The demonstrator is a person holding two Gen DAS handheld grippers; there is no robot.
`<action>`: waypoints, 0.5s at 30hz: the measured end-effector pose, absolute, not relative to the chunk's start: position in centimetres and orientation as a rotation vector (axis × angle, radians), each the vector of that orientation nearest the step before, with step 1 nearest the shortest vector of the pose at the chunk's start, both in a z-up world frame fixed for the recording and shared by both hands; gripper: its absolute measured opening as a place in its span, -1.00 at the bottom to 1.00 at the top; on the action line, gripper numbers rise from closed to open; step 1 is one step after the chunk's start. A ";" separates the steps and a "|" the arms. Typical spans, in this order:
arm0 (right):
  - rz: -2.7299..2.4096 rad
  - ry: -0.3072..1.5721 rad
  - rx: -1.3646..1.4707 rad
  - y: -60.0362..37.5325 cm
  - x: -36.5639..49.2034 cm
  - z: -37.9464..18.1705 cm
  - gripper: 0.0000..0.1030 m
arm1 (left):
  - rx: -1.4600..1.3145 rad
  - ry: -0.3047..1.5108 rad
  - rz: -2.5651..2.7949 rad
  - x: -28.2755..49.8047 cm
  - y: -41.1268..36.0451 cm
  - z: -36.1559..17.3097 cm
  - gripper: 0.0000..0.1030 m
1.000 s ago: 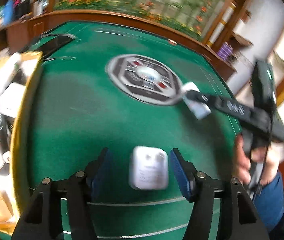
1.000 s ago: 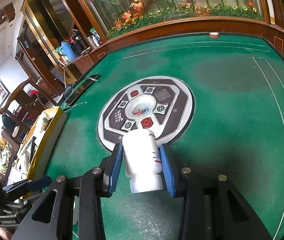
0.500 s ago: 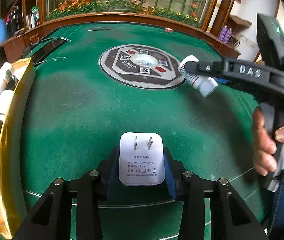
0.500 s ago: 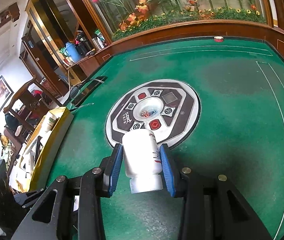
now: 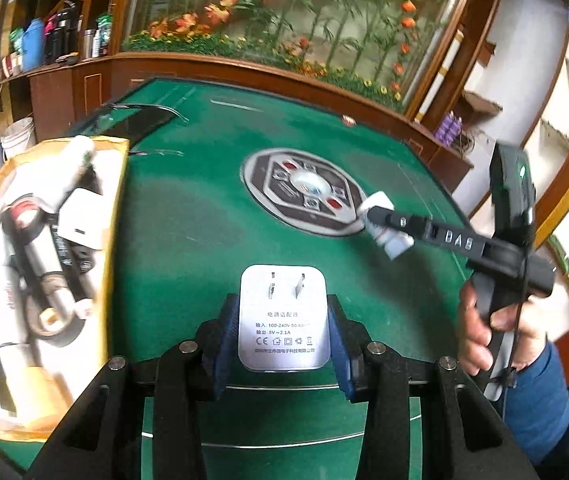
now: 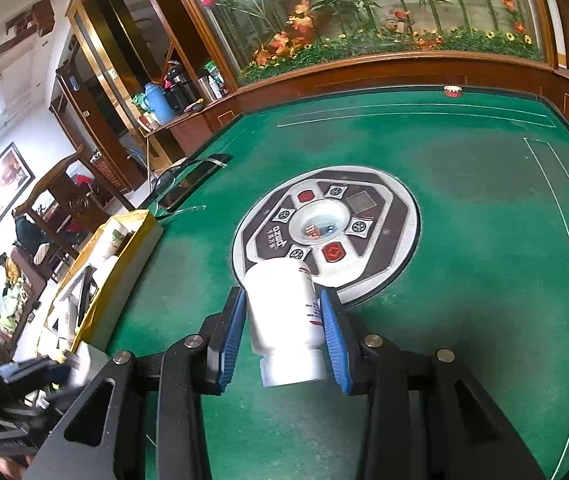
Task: Organize rigid objects
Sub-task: 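Carry the charger with the left tool while the right tool carries the bottle to the tray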
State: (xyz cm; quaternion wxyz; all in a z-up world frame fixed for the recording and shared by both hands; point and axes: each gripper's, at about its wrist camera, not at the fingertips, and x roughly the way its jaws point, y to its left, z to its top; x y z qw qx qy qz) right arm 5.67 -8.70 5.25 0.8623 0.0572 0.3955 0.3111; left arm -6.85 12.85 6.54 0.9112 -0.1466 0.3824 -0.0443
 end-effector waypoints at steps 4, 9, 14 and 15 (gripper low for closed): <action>0.675 0.861 0.157 -8.1 5.6 5.2 -0.28 | -0.336 0.747 -0.071 -8.0 15.1 7.5 -0.15; 0.723 0.852 0.164 -6.3 3.8 6.1 -0.28 | -0.373 0.714 -0.035 -9.2 17.8 8.0 -0.15; 0.802 0.854 0.160 -2.9 1.8 6.8 -0.28 | -0.401 0.687 0.011 -10.3 20.4 8.2 -0.15; 0.818 0.852 0.156 -2.0 1.4 7.0 -0.28 | -0.409 0.678 0.026 -10.7 21.2 8.3 -0.15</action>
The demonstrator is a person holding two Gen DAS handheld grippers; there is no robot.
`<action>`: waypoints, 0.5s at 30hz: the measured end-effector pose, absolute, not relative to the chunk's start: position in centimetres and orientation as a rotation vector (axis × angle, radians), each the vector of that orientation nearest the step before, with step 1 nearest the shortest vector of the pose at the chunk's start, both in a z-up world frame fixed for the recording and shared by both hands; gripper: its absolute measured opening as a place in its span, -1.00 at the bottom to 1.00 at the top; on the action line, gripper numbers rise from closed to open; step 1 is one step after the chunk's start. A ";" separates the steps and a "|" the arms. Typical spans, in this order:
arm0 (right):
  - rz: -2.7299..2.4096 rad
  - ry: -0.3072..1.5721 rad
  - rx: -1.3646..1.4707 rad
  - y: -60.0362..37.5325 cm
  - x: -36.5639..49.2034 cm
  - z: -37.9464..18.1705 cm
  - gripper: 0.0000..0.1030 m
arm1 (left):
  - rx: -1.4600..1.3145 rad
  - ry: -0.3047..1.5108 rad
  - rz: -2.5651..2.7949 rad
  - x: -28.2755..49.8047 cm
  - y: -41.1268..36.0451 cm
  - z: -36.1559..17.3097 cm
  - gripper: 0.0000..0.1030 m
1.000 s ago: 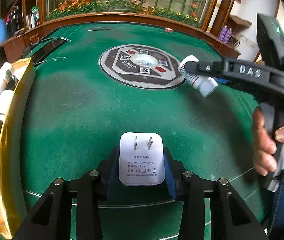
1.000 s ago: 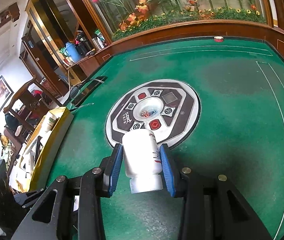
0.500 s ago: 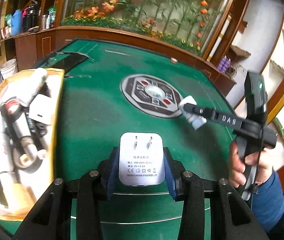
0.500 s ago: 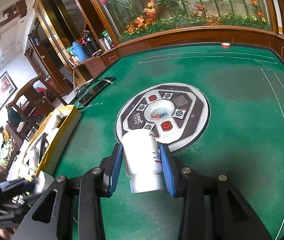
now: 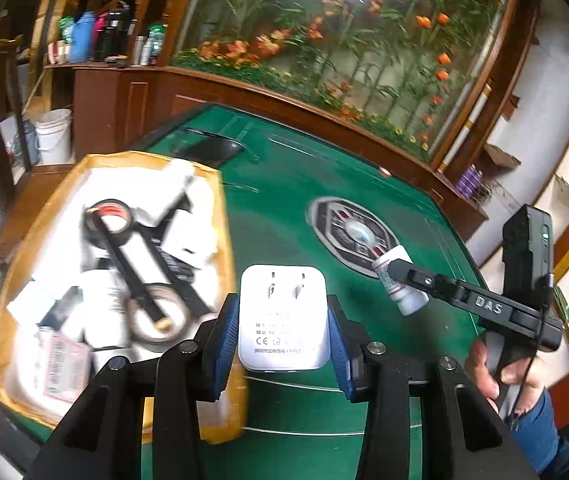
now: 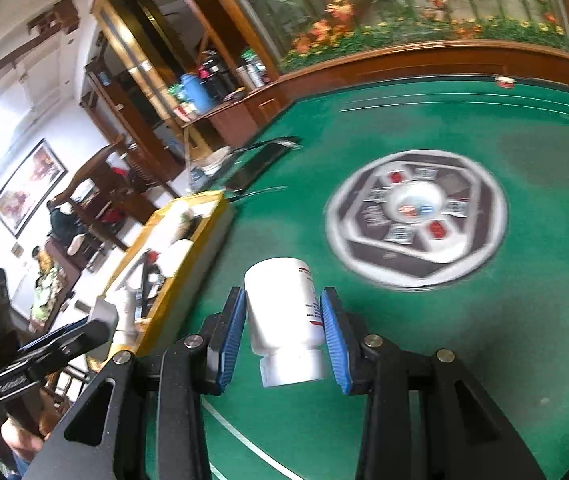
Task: Organize rigid objects
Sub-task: 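Carry the charger with the left tool while the right tool carries the bottle to the tray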
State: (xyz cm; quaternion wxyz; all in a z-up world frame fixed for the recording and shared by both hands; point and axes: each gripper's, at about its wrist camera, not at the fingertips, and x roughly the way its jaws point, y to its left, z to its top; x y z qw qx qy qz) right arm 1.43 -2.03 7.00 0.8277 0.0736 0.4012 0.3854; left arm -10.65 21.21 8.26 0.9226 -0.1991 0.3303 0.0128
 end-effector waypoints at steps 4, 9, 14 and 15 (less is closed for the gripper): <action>0.883 0.839 0.144 1.0 0.0 8.1 -0.28 | -0.436 0.659 0.084 -12.0 24.0 7.9 -0.15; 0.963 0.824 0.101 5.5 -1.8 9.6 -0.27 | -0.473 0.660 0.158 -13.5 27.3 6.2 -0.15; 1.014 0.839 0.057 9.9 -2.4 9.6 -0.27 | -0.483 0.682 0.199 -13.5 28.8 4.5 -0.15; 1.021 0.844 0.043 10.9 -2.5 9.5 -0.27 | -0.491 0.684 0.196 -13.4 28.9 4.2 -0.15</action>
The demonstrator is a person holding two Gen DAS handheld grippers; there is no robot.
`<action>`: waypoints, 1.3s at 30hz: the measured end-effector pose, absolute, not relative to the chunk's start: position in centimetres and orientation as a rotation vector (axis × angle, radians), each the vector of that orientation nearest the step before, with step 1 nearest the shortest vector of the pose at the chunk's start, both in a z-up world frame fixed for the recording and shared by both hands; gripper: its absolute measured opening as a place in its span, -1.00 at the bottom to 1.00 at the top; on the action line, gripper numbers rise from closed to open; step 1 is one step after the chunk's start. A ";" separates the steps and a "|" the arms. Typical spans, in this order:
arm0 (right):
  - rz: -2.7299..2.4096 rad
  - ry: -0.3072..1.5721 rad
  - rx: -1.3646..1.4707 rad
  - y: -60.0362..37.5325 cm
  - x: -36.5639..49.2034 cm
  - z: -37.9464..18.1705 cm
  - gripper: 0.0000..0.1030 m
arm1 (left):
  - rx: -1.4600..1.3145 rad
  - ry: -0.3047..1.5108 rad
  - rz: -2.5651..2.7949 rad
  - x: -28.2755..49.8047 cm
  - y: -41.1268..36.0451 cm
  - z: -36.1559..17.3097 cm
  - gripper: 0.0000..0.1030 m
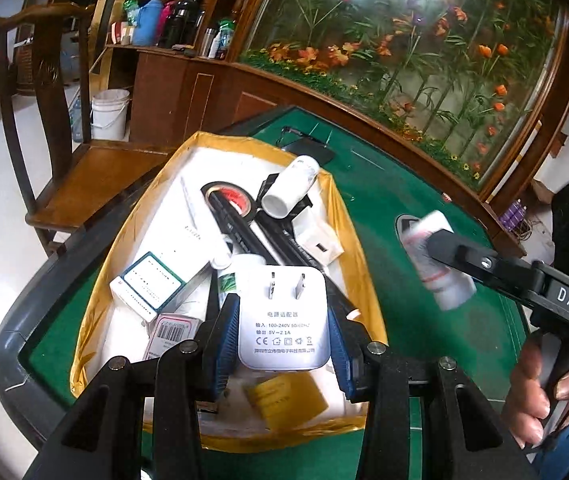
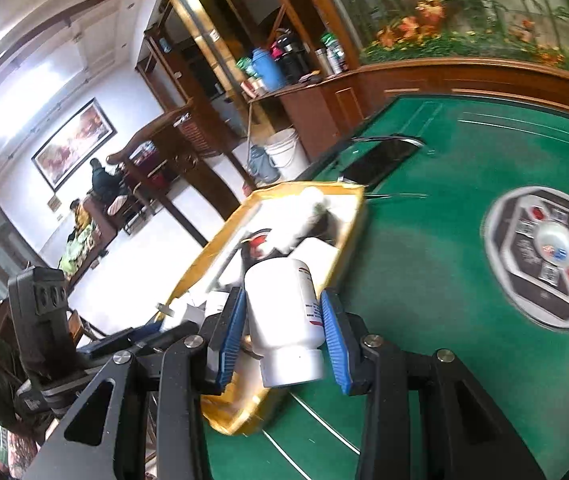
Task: Organize rigid objects
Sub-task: 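Carry the charger with the left tool while the right tool carries the bottle to the tray, then open both tools to release the charger and bottle in the tray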
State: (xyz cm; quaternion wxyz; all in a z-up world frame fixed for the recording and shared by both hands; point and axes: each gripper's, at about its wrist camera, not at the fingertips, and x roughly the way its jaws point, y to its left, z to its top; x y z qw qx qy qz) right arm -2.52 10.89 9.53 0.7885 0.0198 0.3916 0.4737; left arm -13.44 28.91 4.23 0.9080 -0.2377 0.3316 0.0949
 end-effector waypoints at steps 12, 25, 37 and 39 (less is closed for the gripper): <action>0.999 0.901 -0.055 19.1 -1.3 7.0 -0.27 | -0.406 0.690 0.219 -13.4 27.2 3.7 -0.15; 0.993 0.957 -0.099 22.9 -0.2 5.0 -0.27 | -0.360 0.679 0.230 -13.2 26.6 3.6 -0.15; 0.995 0.970 -0.119 23.9 0.0 4.2 -0.27 | -0.289 0.671 0.261 -12.9 25.6 3.7 -0.15; 0.996 0.970 -0.120 23.9 0.0 4.2 -0.27 | -0.280 0.670 0.265 -12.9 25.5 3.7 -0.15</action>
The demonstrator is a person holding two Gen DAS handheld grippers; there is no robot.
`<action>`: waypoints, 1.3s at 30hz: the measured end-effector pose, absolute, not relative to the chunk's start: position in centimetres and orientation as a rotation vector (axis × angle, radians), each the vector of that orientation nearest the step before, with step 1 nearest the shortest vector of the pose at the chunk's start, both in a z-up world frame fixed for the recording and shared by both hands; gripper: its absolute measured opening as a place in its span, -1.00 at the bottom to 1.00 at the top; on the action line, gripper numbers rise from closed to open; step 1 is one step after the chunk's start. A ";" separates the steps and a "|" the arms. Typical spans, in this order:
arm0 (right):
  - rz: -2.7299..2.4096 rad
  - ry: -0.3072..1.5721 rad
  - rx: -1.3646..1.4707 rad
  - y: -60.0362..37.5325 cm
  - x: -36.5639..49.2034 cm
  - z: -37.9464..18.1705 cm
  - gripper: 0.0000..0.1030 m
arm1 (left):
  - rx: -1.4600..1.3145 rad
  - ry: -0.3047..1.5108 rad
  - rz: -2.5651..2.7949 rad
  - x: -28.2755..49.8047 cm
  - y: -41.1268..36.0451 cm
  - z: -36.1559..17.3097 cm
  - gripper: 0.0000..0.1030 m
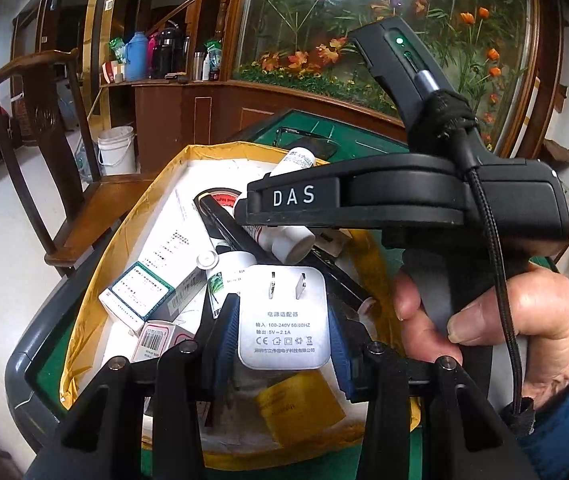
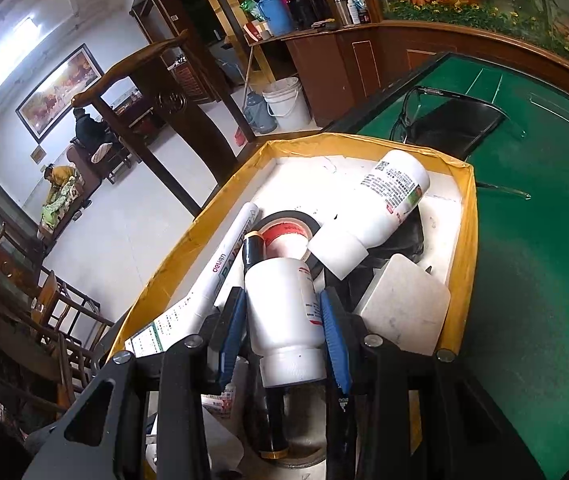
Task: Organize rigid objects
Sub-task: 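Open both tools to release the charger and bottle in the tray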
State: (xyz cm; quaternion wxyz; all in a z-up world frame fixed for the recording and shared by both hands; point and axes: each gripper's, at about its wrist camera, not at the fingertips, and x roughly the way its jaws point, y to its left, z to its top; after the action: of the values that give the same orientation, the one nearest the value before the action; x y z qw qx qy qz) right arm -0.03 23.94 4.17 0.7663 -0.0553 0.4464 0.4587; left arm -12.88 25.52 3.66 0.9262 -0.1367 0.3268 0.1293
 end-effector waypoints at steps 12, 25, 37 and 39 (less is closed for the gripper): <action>0.996 0.970 -0.119 24.0 -0.2 4.3 -0.27 | -0.247 0.665 0.281 -13.0 24.8 3.7 -0.15; 1.006 0.969 -0.119 23.8 -0.4 4.3 -0.14 | -0.212 0.671 0.304 -12.9 23.8 3.8 -0.14; 1.052 0.942 -0.105 22.2 -0.6 5.0 -0.08 | -0.125 0.620 0.349 -13.3 22.5 5.0 0.13; 1.058 0.936 -0.098 21.8 -0.8 5.3 -0.08 | -0.113 0.612 0.354 -13.4 22.5 5.2 0.17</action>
State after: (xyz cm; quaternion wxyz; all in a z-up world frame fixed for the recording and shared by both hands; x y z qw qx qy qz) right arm -0.75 21.82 5.28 0.7598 -0.0450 0.4297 0.4859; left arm -13.45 22.51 5.15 0.9366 -0.0554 0.2996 0.1731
